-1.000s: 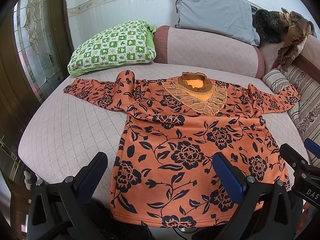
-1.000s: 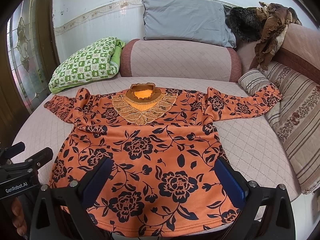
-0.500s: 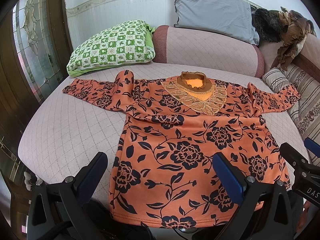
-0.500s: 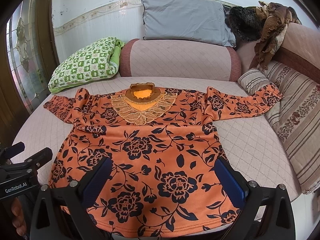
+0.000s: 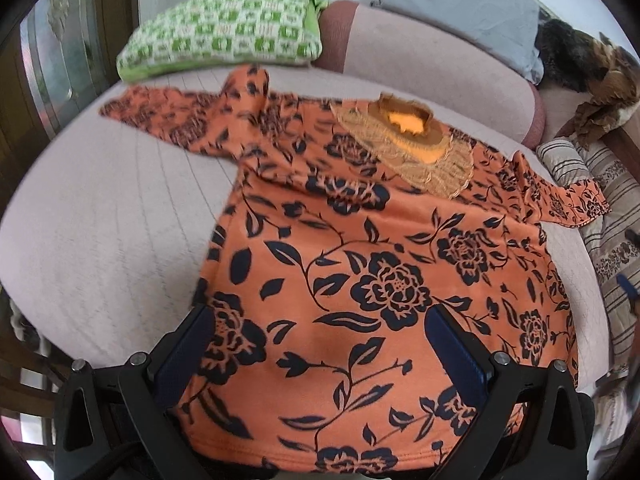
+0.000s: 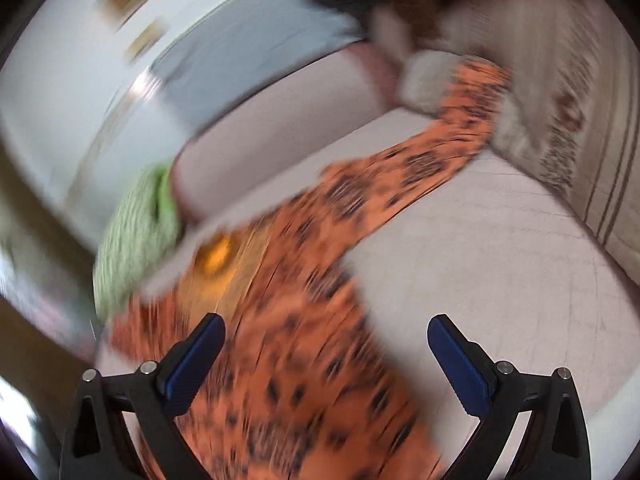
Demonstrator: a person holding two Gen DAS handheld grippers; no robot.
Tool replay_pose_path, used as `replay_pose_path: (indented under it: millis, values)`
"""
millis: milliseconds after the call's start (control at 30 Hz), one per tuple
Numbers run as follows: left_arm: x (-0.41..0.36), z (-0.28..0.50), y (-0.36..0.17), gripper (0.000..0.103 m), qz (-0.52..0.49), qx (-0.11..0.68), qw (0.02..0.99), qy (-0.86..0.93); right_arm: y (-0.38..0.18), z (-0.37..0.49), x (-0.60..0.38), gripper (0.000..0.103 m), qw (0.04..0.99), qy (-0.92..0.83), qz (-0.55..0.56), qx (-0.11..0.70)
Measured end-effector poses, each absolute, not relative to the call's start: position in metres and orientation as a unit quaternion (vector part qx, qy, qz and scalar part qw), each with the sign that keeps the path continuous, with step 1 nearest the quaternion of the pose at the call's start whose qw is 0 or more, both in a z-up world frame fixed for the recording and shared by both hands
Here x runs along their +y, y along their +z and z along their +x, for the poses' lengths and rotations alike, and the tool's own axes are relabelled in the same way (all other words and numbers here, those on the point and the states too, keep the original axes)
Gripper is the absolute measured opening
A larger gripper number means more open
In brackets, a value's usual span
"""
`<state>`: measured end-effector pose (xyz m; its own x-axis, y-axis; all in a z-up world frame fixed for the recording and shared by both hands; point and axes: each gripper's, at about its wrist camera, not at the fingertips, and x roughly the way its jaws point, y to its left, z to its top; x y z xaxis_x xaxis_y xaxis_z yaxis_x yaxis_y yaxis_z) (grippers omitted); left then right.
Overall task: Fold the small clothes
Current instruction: 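Grasp the sleeve cuff with the right tool and lift it across the blouse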
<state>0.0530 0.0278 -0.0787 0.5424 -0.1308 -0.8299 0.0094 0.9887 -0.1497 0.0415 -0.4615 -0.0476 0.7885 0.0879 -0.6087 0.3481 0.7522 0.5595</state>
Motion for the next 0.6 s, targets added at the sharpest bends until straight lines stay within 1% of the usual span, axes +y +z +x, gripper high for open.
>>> replay_pose_path:
  millis: [67, 133, 233, 300, 367, 467, 533, 600]
  values:
    - [0.027, 0.063, -0.089, 0.103, -0.067, 0.489, 0.869, -0.044, -0.055, 0.073, -0.515, 0.079, 0.862, -0.108, 0.383, 0.313]
    - [0.029, 0.072, -0.097, 0.103, -0.069, 0.489, 0.869, -0.042, -0.057, 0.105, -0.567, 0.069, 0.850, -0.157, 0.398, 0.307]
    - [0.031, 0.086, -0.104, 0.103, -0.069, 0.481, 0.873, -0.038, -0.053, 0.142, -0.625, 0.069, 0.841, -0.218, 0.406, 0.283]
    - [0.032, 0.095, -0.107, 0.103, -0.070, 0.473, 0.878, -0.035, -0.051, 0.167, -0.649, 0.069, 0.838, -0.236, 0.402, 0.283]
    - [0.033, 0.104, -0.111, 0.103, -0.071, 0.468, 0.881, -0.032, -0.053, 0.198, -0.668, 0.069, 0.834, -0.269, 0.378, 0.299]
    - [0.035, 0.117, -0.120, 0.103, -0.070, 0.469, 0.879, -0.037, -0.063, 0.225, -0.685, 0.069, 0.820, -0.328, 0.358, 0.303]
    - [0.037, 0.122, -0.127, 0.103, -0.070, 0.474, 0.877, -0.037, -0.071, 0.240, -0.688, 0.068, 0.814, -0.351, 0.334, 0.320]
    - [0.039, 0.124, -0.130, 0.103, -0.064, 0.471, 0.879, -0.038, -0.076, 0.251, -0.690, 0.058, 0.808, -0.385, 0.299, 0.330]
